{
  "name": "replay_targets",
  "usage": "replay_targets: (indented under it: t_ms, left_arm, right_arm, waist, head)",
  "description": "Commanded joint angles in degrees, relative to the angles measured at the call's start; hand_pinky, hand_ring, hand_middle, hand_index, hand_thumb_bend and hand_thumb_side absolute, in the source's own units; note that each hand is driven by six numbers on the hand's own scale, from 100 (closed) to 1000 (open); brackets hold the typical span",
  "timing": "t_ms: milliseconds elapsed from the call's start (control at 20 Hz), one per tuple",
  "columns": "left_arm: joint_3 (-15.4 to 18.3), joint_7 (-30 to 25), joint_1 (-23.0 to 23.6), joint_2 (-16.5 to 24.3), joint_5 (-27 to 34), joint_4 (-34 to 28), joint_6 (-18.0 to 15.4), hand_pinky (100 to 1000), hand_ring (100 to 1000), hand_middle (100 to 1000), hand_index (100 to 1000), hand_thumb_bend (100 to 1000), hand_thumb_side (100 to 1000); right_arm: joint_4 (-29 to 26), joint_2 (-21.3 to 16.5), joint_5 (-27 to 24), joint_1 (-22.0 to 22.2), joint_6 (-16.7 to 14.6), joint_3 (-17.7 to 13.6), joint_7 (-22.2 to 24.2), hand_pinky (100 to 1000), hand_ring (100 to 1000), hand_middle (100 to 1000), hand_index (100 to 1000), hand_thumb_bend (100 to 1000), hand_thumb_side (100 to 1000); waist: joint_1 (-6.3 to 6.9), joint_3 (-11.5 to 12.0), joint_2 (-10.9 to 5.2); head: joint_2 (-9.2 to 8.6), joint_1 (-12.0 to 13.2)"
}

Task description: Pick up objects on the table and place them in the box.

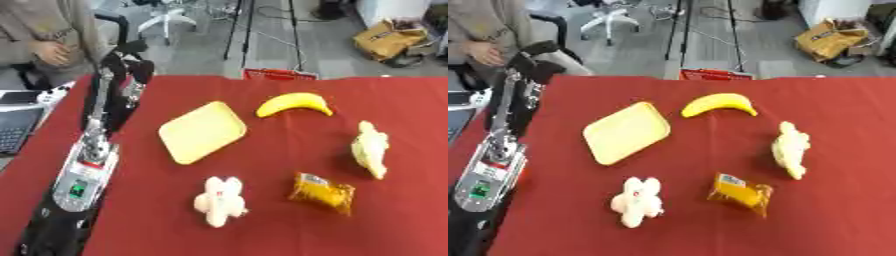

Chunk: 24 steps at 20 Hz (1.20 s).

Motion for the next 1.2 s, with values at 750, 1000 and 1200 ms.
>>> replay_targets:
  t_ms: [750,1000,1200]
  left_arm:
    - [10.1,10.6,3.4,5.7,1.8,10.5,-0.2,740,605,748,828,767,826]
    - [9.9,0.6,5.2,12.7,-8.6,12.0,4.6,760,636,743,839,814,747]
    - [8.9,-18.8,7.0,17.1,-22.0,11.3,7.7,779,710,767,841,905,663]
  right_arm:
    - [-0.4,-1.3,0.5,0.0,-0.1,-0.6,0.0,751,681,846,943,395,826]
    - [-0.2,-1.6,0.7,0.4,-0.1,-0.5,0.0,752,681,846,943,395,826]
    - [0.0,-1.9,0.6,0.6,-0.1,-0.6,-0.1,751,681,846,943,395,826]
  waist:
    - [0.29,0.6,-1.52]
    - [0.78,0.7,-2.00]
    - [0.98,0.7,-2.34]
  head:
    - [0.65,-0.6]
    - [1.43,-0.8]
    - [1.88,-0.6]
